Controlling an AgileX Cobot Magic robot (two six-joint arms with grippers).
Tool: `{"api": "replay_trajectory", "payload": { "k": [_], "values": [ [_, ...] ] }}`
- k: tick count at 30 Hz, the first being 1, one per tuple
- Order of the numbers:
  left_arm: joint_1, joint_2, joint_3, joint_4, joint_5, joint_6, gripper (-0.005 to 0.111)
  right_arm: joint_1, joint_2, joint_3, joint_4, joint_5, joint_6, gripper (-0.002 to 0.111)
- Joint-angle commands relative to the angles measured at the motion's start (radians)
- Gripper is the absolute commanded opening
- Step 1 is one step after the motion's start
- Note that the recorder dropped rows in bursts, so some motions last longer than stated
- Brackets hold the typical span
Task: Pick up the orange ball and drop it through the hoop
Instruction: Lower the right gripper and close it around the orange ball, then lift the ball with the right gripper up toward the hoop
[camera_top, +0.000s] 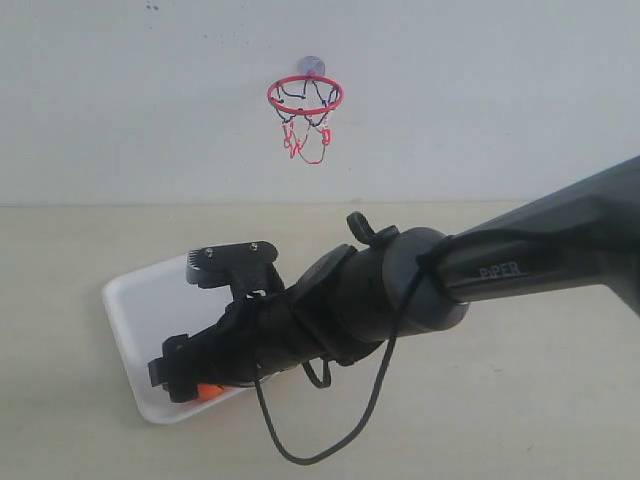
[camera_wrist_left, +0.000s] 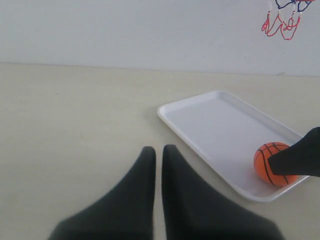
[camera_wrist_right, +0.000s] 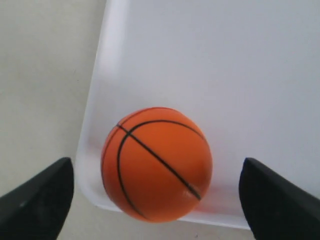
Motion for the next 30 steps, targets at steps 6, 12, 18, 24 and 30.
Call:
{"api": "replay_trajectory", "payload": {
  "k": [6,12,18,24,30],
  "values": [
    [0.002,-0.002,0.003,0.003,-0.002,-0.007,0.004,-0.003,-0.003,0.001,-0.006,0.016,0.006,0.083],
    [0.002,-0.002,0.003,0.003,-0.002,-0.007,0.004,-0.003,0.010,-0.002,-0.014,0.026,0.048,0.048],
    [0.002,-0.002,0.003,0.003,-0.002,-0.007,0.004,-0.003,0.006,-0.002,-0.014,0.039,0.067,-0.001],
    [0.002,-0.002,0.003,0.003,-0.002,-0.007,0.004,-0.003,0.006,-0.002,-0.014,0.046,0.065,0.000],
    [0.002,-0.002,0.003,0.003,-0.002,-0.007,0.004,-0.003,-0.020,-0.002,-0.014,0.041,0.036,0.000]
  ]
}}
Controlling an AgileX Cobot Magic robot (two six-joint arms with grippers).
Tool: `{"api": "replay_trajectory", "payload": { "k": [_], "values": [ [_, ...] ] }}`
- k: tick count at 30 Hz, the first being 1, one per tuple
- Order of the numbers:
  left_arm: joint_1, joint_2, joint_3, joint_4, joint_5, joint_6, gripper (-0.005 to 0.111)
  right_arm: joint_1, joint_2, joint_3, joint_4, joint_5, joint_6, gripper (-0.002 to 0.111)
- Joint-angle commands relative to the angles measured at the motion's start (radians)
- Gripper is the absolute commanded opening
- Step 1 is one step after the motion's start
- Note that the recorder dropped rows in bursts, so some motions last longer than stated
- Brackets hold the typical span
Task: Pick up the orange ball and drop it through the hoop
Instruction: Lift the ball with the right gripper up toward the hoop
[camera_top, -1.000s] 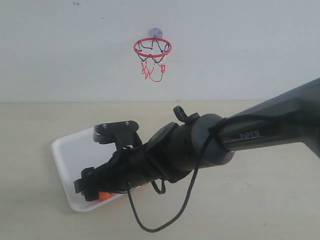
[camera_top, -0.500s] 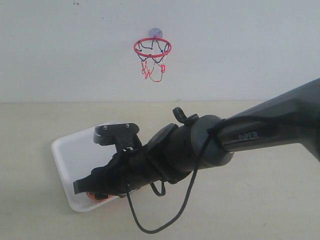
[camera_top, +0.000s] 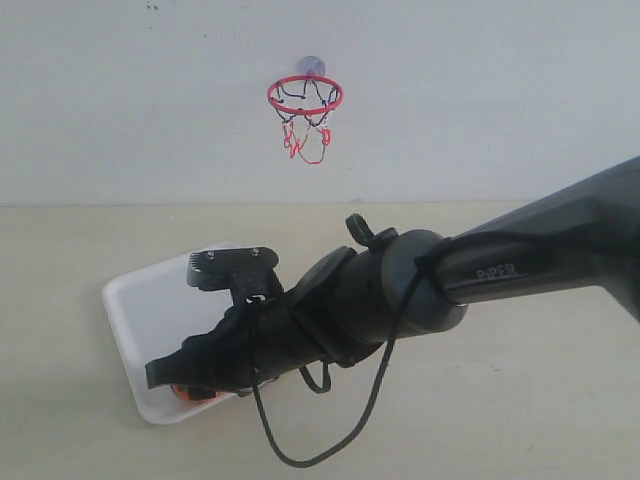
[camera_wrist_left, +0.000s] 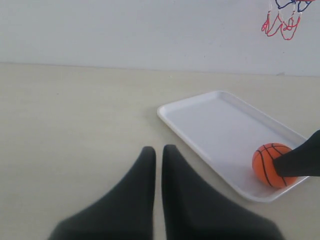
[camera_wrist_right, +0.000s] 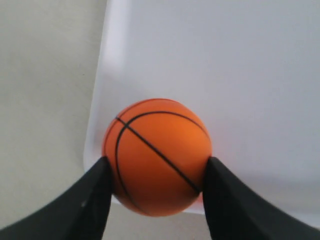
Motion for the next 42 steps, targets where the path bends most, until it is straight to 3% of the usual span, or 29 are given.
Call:
{"api": "replay_trajectory", "payload": {
  "k": [1,21,32,38,42],
  "values": [
    [0.002,-0.002,0.003,0.003,-0.002,-0.007,0.004,-0.003,-0.042,-0.002,-0.011,-0.003,-0.022,0.000],
    [0.002,-0.002,0.003,0.003,-0.002,-0.007,0.004,-0.044,-0.338,0.076,-0.242,-0.019,-0.047,0.000],
    [0.002,-0.002,0.003,0.003,-0.002,-0.007,0.004,-0.360,-0.490,0.202,-0.259,0.022,-0.088,0.000],
    [0.002,-0.002,0.003,0.003,-0.002,-0.007,0.004,-0.560,-0.443,0.135,-0.258,0.031,-0.202,0.000],
    [0.002,-0.002,0.003,0.005,-0.002,-0.007,0.004,-0.654,-0.346,0.004,-0.240,0.208,-0.202,0.000]
  ]
}}
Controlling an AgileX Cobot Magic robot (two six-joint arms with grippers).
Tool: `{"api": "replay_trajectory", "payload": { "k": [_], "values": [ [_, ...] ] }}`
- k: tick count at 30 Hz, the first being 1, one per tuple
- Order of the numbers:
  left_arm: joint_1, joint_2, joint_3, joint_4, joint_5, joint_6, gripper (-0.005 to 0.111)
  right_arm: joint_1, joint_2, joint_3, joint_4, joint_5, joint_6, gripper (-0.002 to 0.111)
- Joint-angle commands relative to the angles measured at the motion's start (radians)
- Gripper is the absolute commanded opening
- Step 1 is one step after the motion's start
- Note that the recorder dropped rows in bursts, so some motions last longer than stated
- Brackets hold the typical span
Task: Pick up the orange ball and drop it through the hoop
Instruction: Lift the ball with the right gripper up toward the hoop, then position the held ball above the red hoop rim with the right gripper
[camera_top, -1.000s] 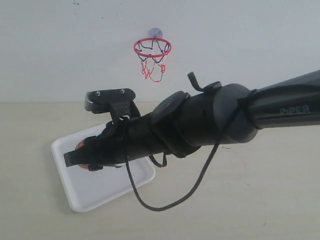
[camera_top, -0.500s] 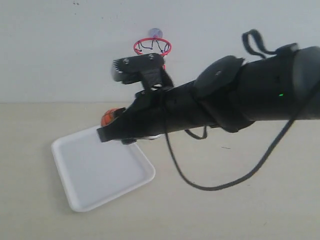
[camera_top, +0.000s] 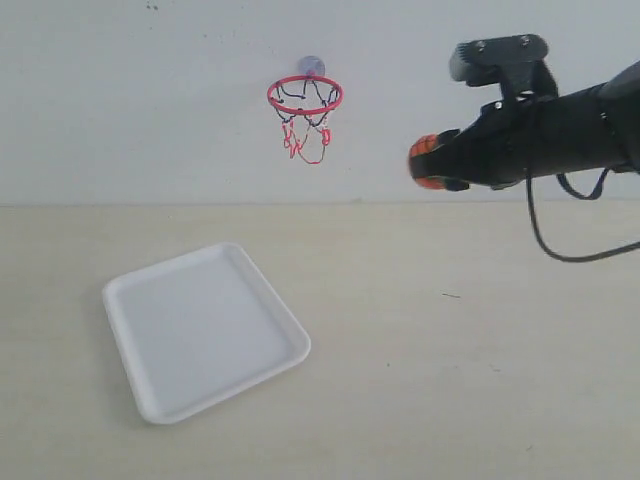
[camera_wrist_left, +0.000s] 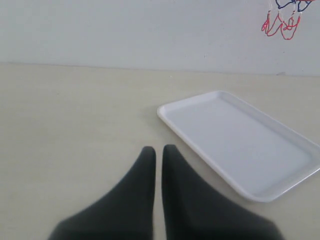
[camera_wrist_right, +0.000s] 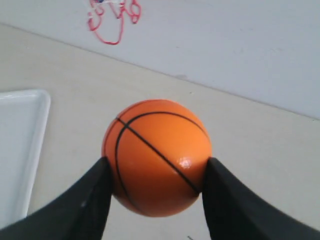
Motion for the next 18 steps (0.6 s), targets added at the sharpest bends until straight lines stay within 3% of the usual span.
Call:
{"api": "replay_trajectory", "payload": {
  "k": [1,6,11,18],
  "values": [
    [0.002,-0.002,0.003,0.005,-0.002,-0.007,0.004,-0.087,0.111,-0.159,0.018,0.211,-0.025,0.000],
    [0.002,-0.002,0.003,0.005,-0.002,-0.007,0.004,-0.085,0.272,-0.386,0.184,0.378,-0.254,0.000],
    [0.002,-0.002,0.003,0.005,-0.002,-0.007,0.004,-0.077,0.401,-0.556,0.590,0.421,-0.638,0.000],
    [0.002,-0.002,0.003,0.005,-0.002,-0.007,0.004,-0.067,0.540,-0.777,0.647,0.526,-0.680,0.000]
  ]
}}
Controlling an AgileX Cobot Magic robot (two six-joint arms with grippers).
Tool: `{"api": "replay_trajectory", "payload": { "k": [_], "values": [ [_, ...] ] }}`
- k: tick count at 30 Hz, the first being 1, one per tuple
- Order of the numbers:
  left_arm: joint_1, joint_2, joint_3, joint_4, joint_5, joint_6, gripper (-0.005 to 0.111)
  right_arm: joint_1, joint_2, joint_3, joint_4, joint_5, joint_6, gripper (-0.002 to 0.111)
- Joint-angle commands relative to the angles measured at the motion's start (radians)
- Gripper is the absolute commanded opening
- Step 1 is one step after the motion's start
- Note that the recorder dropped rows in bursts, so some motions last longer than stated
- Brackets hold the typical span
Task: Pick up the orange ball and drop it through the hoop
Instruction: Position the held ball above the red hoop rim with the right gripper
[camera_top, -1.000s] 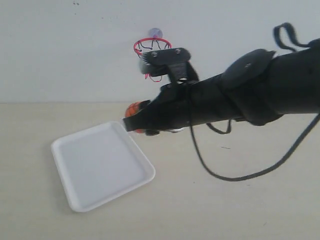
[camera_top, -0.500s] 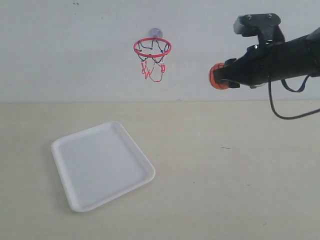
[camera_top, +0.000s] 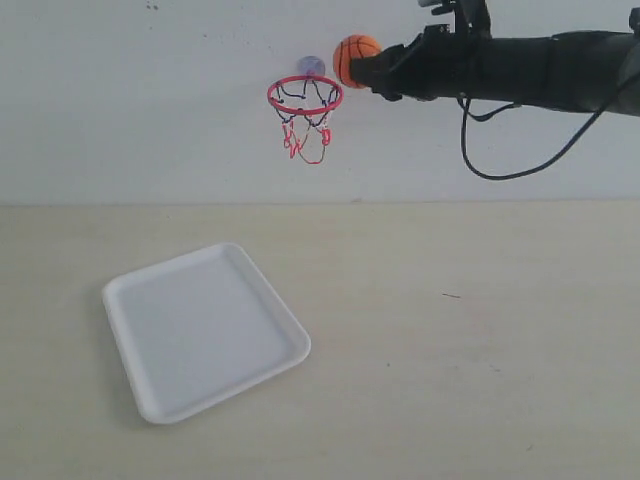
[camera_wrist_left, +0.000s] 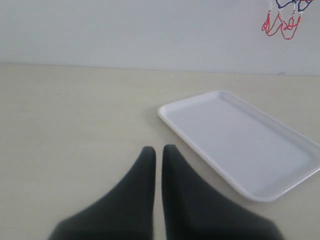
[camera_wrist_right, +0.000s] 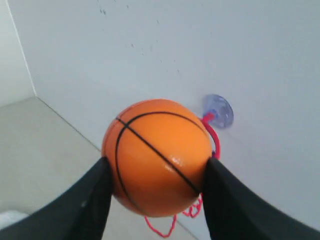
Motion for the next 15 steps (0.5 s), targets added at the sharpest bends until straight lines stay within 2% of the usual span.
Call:
{"api": "replay_trajectory", "payload": {
  "k": [1,9,15],
  "values": [
    [0.002,-0.002,0.003,0.001,-0.002,-0.007,0.004,0.017,0.089,-0.148,0.030,0.047,-0.028,0.000],
    [0.002,-0.002,0.003,0.001,-0.002,-0.007,0.004,0.052,0.230,-0.369,0.030,0.012,-0.007,0.000],
    [0.002,-0.002,0.003,0.001,-0.002,-0.007,0.004,0.083,0.291,-0.462,0.023,-0.065,-0.002,0.000]
  ]
}}
